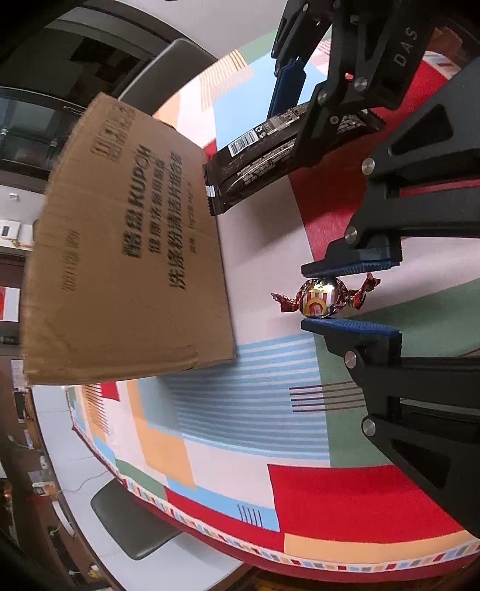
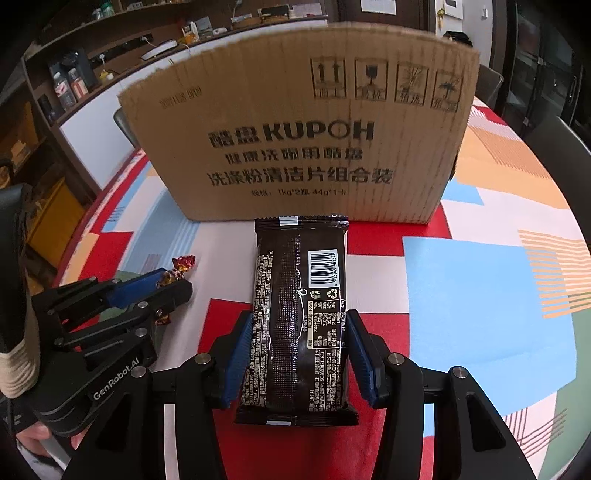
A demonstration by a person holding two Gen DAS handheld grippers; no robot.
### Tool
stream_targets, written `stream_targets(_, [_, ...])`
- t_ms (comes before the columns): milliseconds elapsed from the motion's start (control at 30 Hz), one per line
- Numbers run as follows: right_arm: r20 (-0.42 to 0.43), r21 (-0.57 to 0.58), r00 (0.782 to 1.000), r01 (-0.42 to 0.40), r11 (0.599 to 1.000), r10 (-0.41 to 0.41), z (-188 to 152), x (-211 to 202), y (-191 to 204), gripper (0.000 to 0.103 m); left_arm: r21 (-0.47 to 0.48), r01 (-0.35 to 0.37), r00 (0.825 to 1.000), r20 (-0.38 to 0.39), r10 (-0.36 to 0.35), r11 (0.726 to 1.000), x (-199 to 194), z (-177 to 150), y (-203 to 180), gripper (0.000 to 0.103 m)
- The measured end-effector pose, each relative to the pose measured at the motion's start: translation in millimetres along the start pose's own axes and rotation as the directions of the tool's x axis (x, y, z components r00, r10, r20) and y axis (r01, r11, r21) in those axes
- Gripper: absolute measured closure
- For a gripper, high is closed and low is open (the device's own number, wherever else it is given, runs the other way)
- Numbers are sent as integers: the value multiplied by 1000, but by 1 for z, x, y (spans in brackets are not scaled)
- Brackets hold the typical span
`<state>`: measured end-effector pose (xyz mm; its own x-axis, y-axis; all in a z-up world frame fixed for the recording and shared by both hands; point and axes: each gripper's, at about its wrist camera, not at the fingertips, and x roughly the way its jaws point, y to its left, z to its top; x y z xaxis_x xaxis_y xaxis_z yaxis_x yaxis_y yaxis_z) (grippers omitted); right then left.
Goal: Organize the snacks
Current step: 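Grasp the red-gold wrapped candy with the left tool, then carry both snacks over the cardboard box and open both tools to drop them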
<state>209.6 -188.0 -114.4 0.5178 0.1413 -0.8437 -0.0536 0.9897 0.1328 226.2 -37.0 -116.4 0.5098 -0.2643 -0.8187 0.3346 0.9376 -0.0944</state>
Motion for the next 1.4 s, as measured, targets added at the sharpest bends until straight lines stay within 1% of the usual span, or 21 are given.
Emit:
stream_targets(167, [47, 1, 999, -2, 1000, 1, 1, -24, -2, 53, 8, 7, 998, 58, -8, 1000, -27, 5, -6, 80])
stream_targets(367, [125, 14, 992, -13, 1000, 11, 11, -59, -3, 53, 27, 9, 990, 138, -13, 1000, -62, 22, -16, 80])
stream_targets(667, [257, 25, 966, -27, 999, 20, 36, -110, -4, 53, 55, 8, 966, 257, -22, 998, -105, 59, -28, 80])
stream_targets(833, [306, 32, 952, -32, 999, 21, 56, -127, -8, 53, 75, -9, 951, 310, -15, 997, -122, 82, -32, 80])
stream_targets(1000, [331, 28, 943, -30, 999, 19, 76, -136, -8, 53, 85, -26, 942, 336, -4, 996, -129, 105, -34, 80])
stream_targets(1167, [349, 22, 937, -30, 999, 20, 100, -140, -8, 53, 83, -18, 939, 343, -12, 996, -131, 126, -33, 80])
stream_targets(1267, [353, 18, 936, -26, 1000, 18, 115, -140, -10, 53, 76, -12, 941, 337, -15, 997, -127, 139, -31, 80])
stream_targets(1400, [353, 7, 935, -13, 1000, 10, 133, -137, -11, 53, 59, 2, 950, 312, -20, 998, -116, 155, -27, 80])
